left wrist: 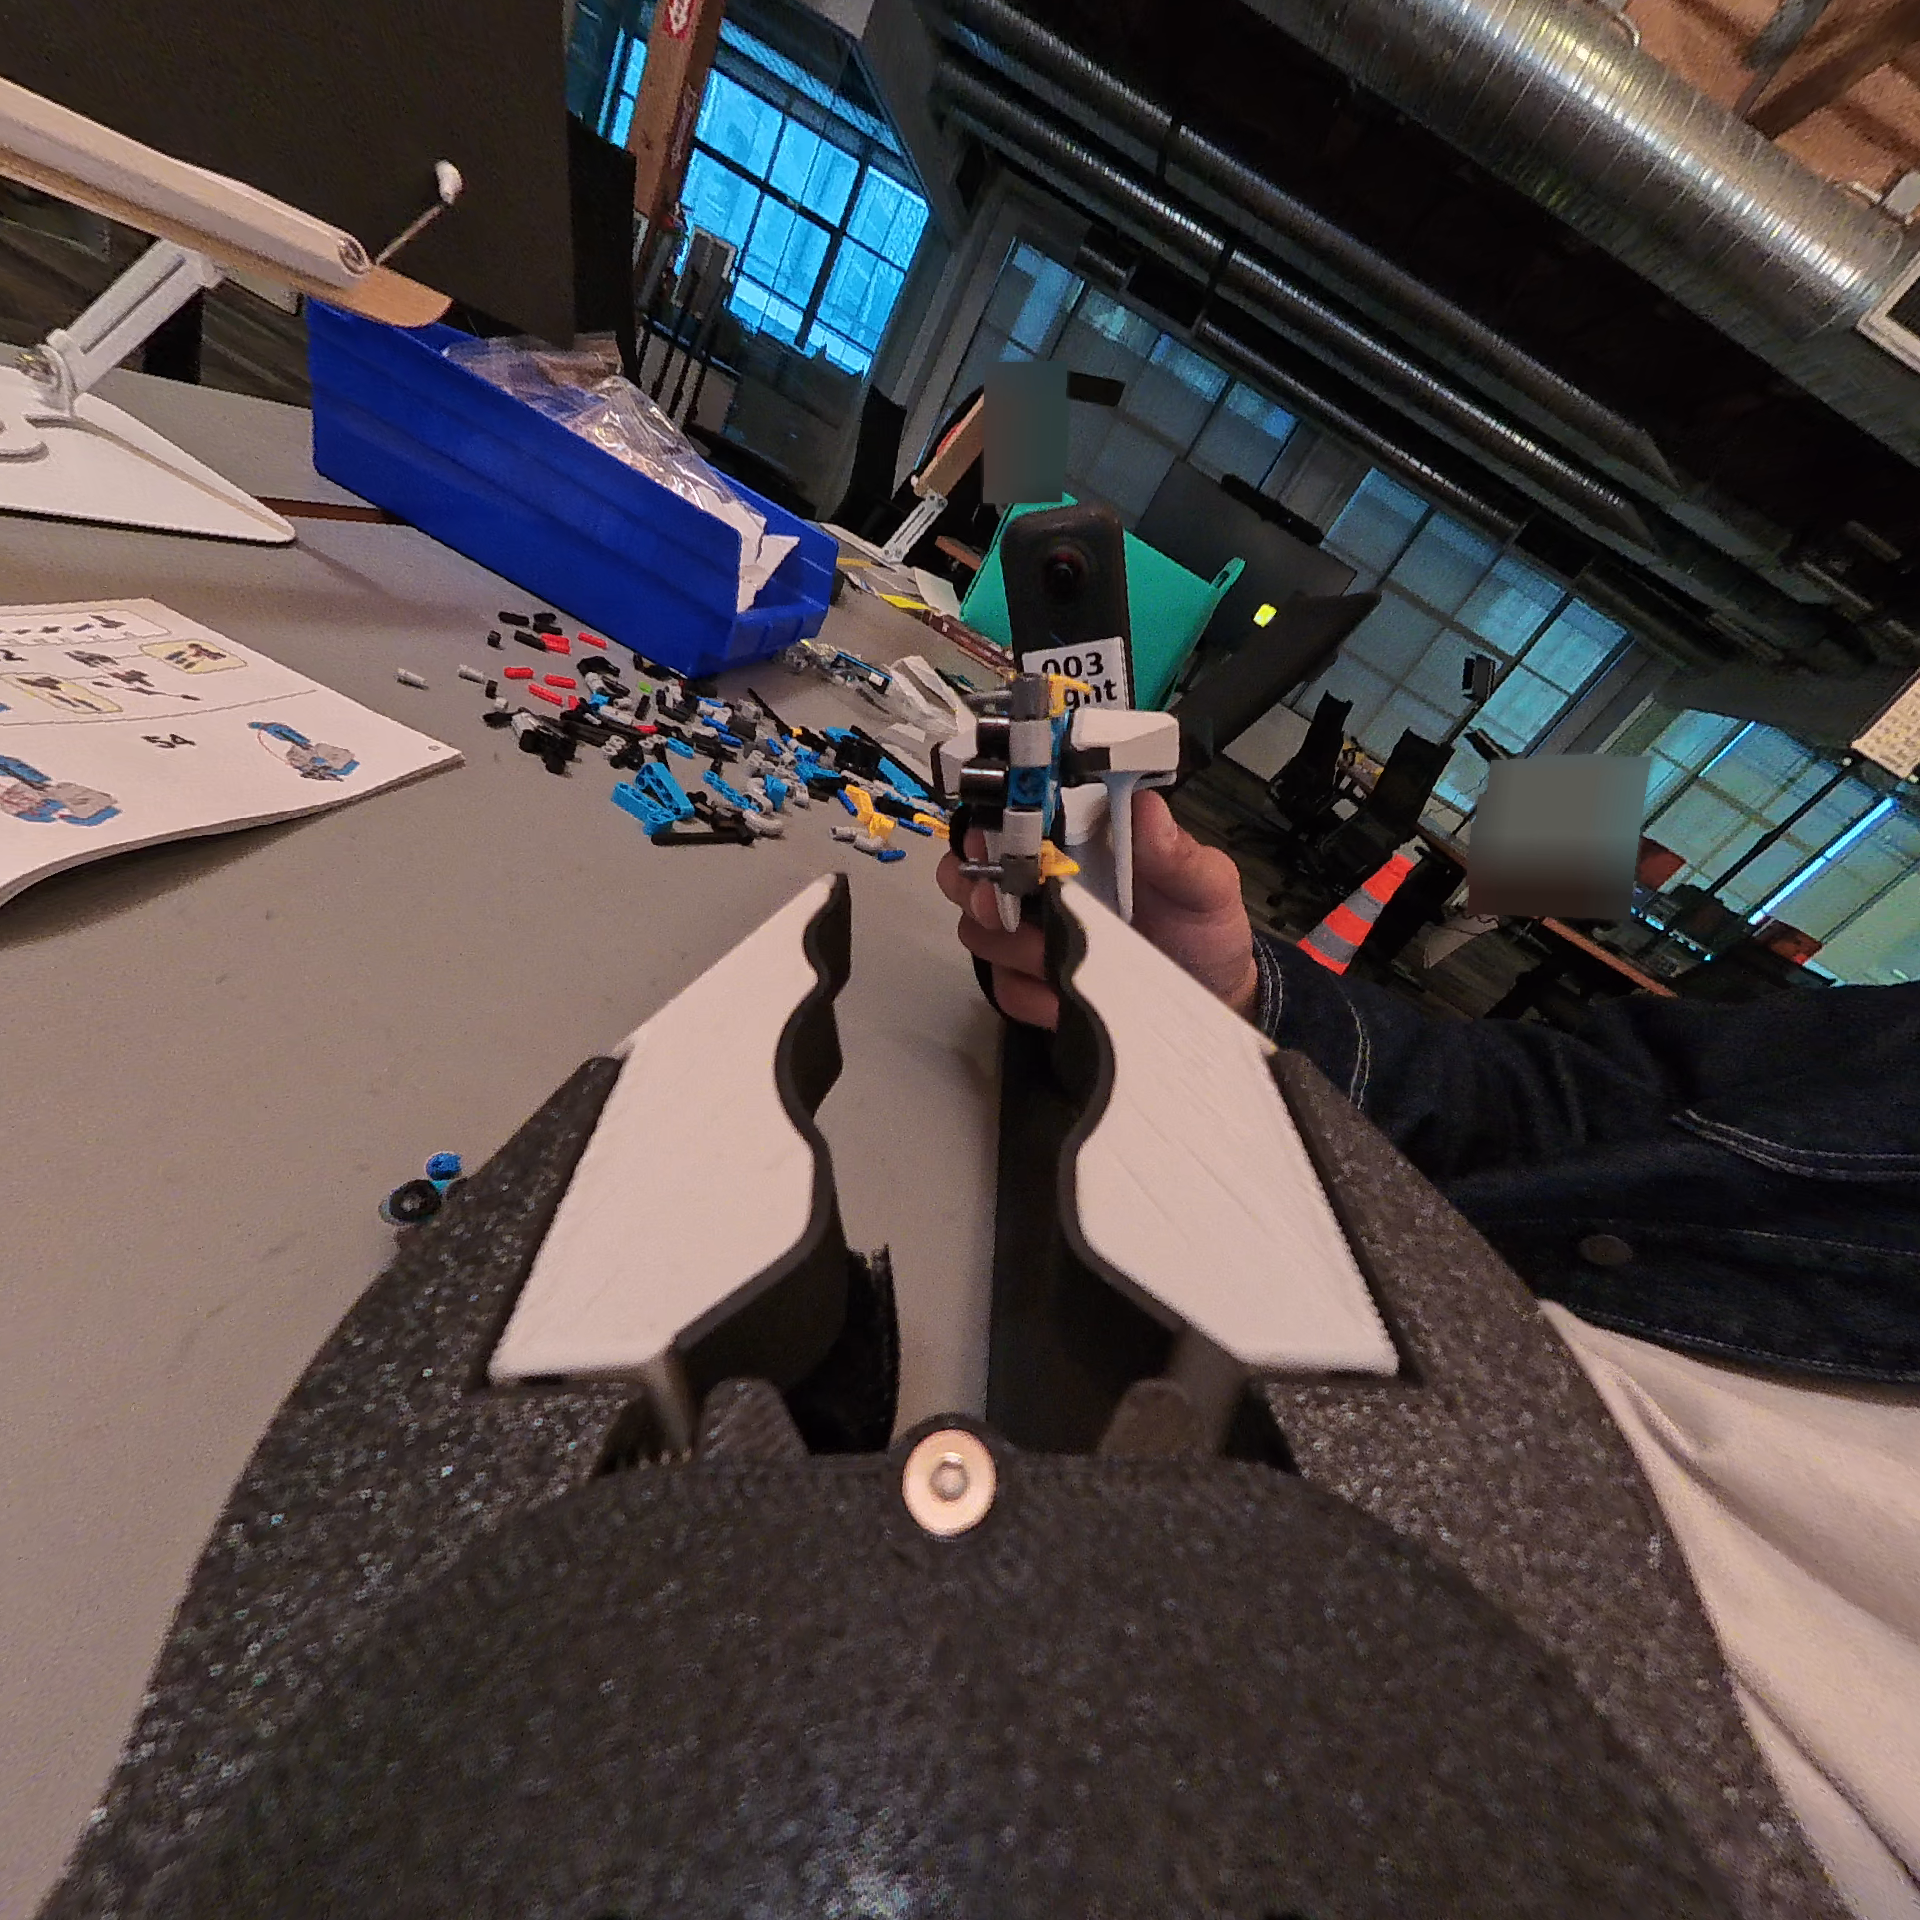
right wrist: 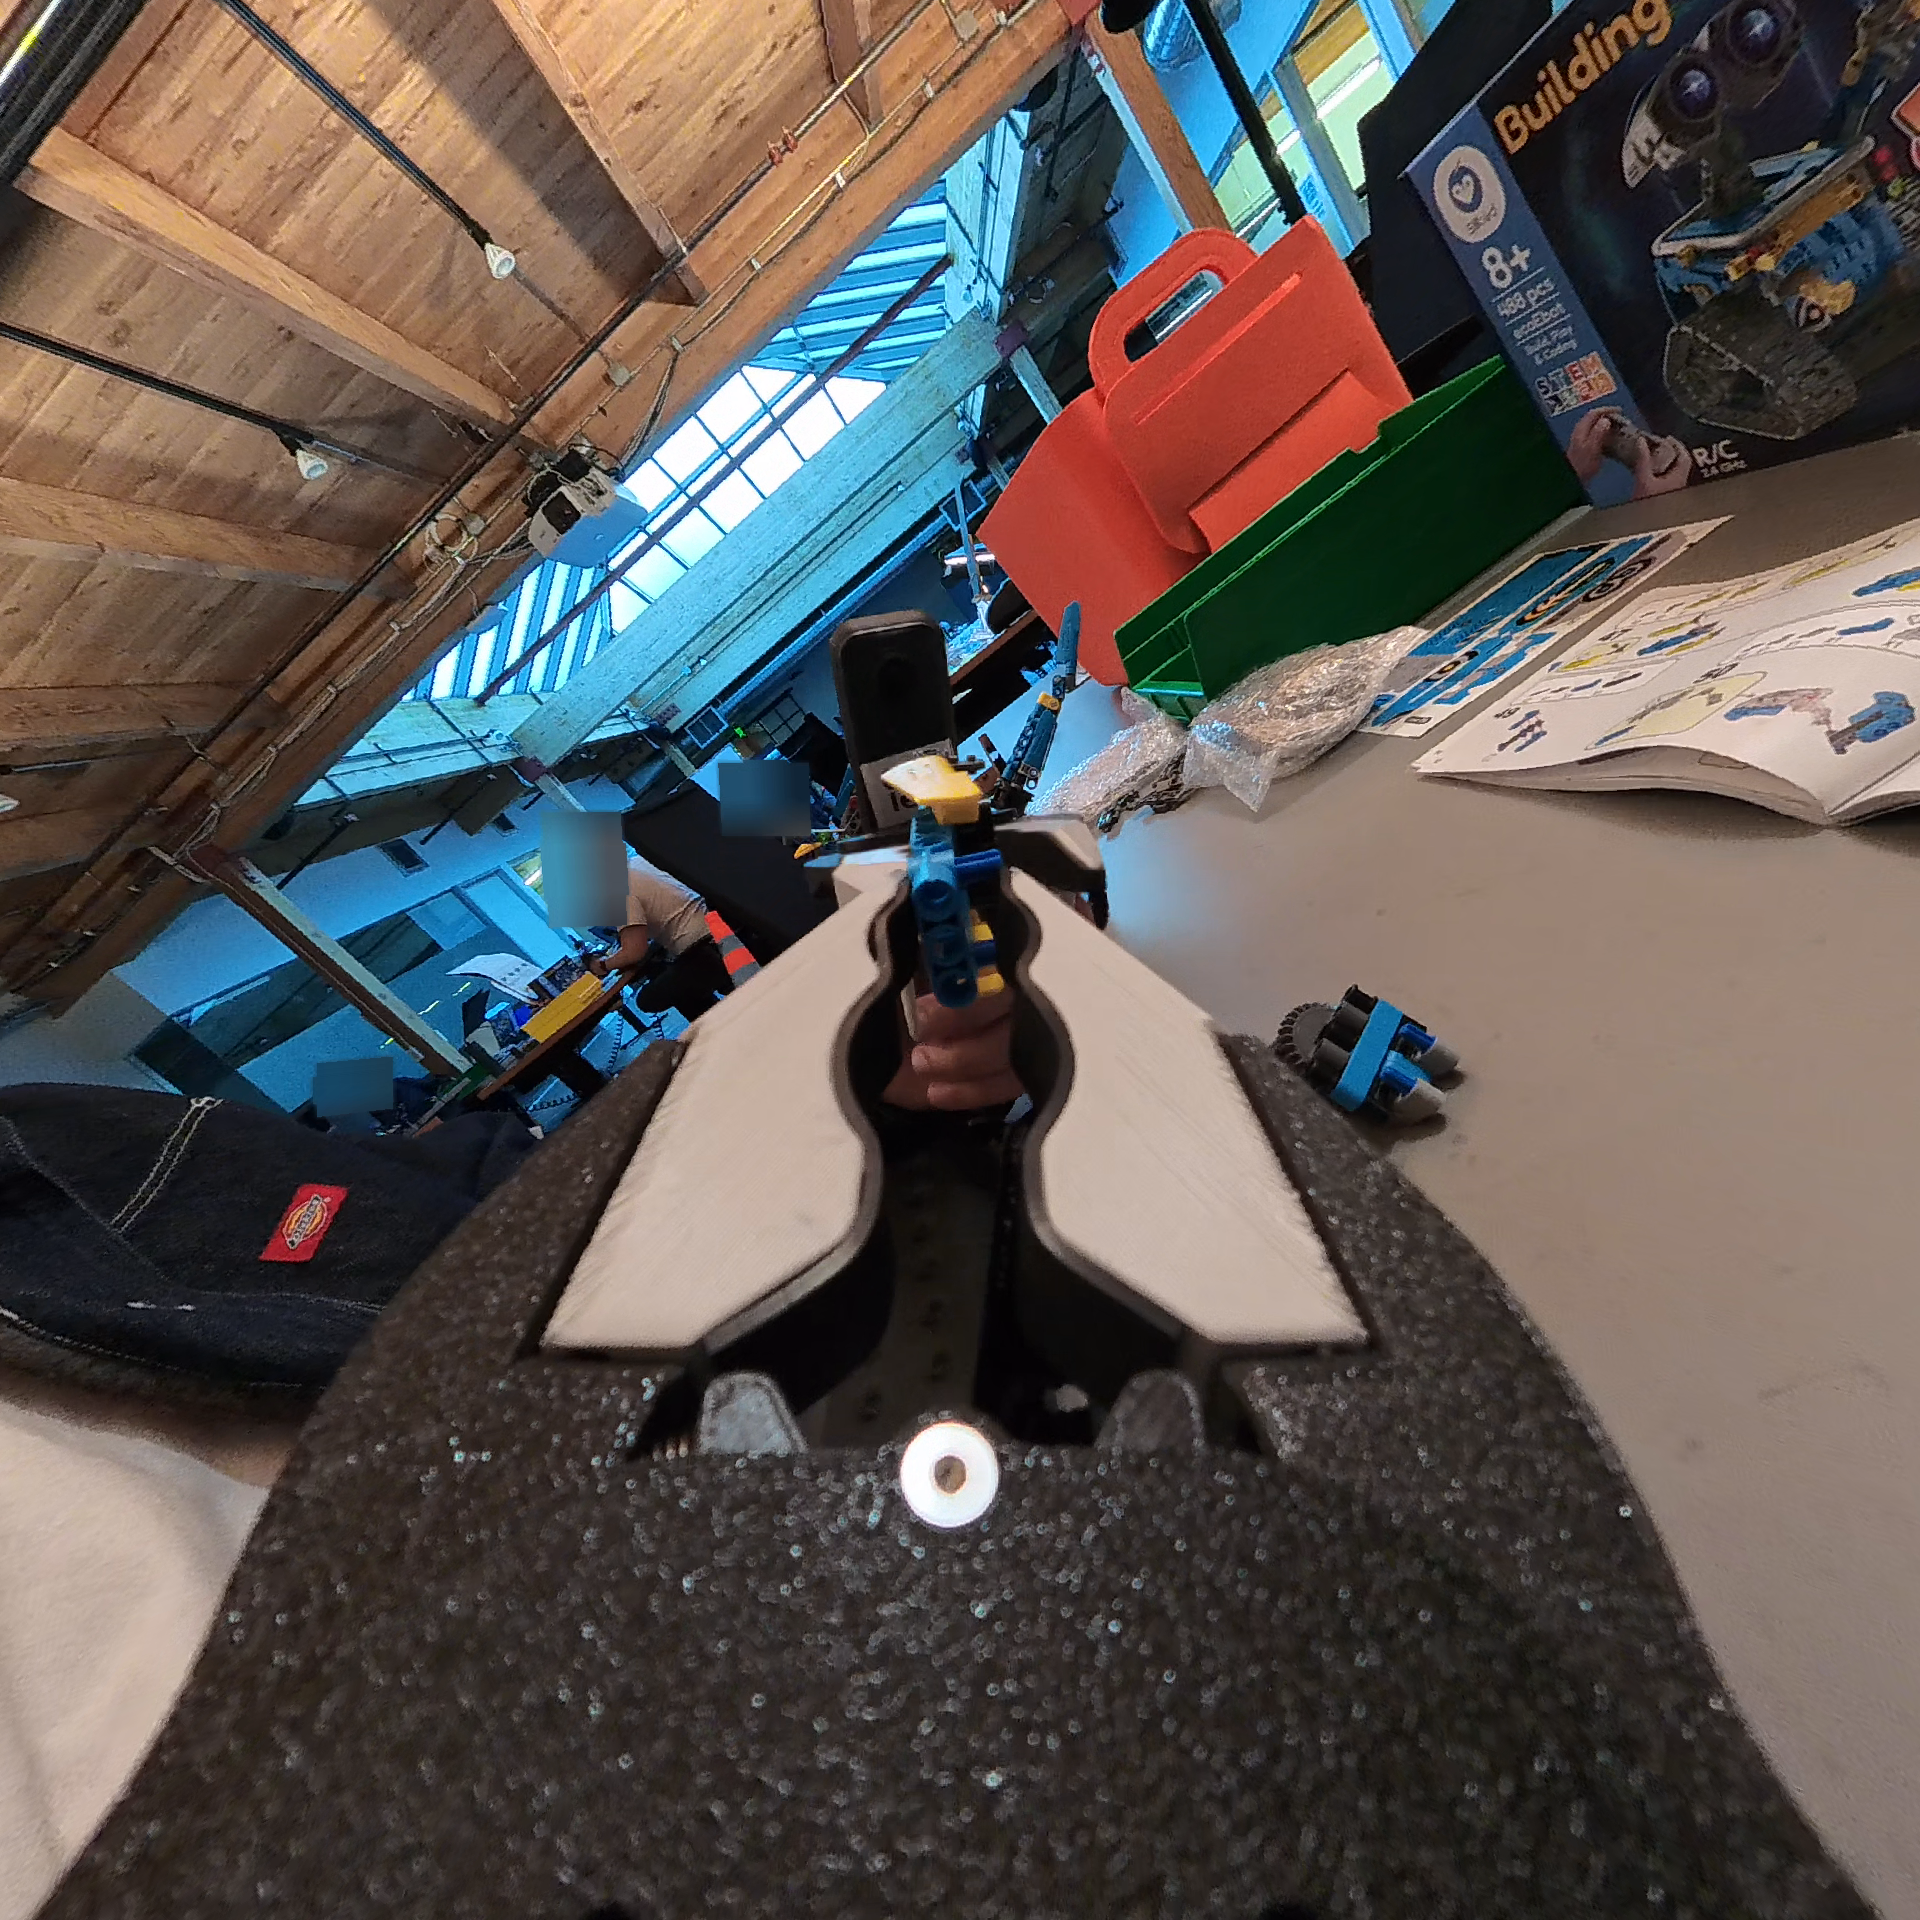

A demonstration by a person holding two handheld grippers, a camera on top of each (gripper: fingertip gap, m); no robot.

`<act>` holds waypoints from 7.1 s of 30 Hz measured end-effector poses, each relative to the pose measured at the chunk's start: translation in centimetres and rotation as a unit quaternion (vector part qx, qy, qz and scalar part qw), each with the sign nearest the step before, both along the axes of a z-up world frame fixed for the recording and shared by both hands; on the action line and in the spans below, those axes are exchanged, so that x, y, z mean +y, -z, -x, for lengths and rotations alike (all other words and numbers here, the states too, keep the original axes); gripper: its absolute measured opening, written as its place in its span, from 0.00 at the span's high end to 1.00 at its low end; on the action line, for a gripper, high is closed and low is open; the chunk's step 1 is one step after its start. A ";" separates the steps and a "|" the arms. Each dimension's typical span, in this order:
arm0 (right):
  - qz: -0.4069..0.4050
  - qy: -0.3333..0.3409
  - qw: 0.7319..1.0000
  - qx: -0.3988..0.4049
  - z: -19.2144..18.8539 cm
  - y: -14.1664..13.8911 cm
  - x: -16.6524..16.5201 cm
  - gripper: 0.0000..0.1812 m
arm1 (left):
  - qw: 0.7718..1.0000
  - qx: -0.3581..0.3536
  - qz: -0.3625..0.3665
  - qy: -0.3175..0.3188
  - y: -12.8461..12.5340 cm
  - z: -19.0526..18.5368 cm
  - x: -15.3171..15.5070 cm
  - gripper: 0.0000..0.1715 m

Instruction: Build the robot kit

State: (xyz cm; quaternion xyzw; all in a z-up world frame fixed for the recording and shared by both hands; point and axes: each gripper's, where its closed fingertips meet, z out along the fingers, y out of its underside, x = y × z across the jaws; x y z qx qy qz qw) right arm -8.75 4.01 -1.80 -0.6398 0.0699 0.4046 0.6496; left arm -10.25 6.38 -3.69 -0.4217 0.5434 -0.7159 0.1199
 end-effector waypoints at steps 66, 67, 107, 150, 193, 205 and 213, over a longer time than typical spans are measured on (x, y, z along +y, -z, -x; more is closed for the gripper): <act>-0.030 0.297 0.853 -0.428 -0.8 -2.3 0.3 0.78 | 0.957 -0.077 -0.220 -0.171 -1.3 -3.8 -5.0 0.88; -0.027 0.297 0.856 -0.422 -1.1 -2.2 0.2 0.78 | 0.968 -0.064 -0.197 -0.139 -1.0 -3.7 -5.5 0.84; 0.153 0.014 0.711 -0.686 1.0 10.7 2.9 0.77 | 0.869 0.049 -0.492 0.013 10.9 0.1 1.6 0.75; 0.302 -0.319 0.678 -0.589 2.4 12.2 3.8 0.77 | 0.886 0.091 -0.449 0.075 12.4 0.8 0.3 0.75; 0.274 -0.254 0.726 -0.577 0.5 13.2 2.3 0.76 | 0.882 0.082 -0.463 0.042 11.9 0.2 0.5 0.76; 0.213 -0.082 0.921 -0.315 0.3 6.8 4.2 0.66 | 0.802 -0.092 -0.573 -0.140 4.7 -1.2 2.3 0.76; 0.086 -0.057 0.990 -0.100 1.6 2.2 2.6 0.81 | 0.740 -0.158 -0.618 -0.213 0.1 -1.3 -0.4 0.76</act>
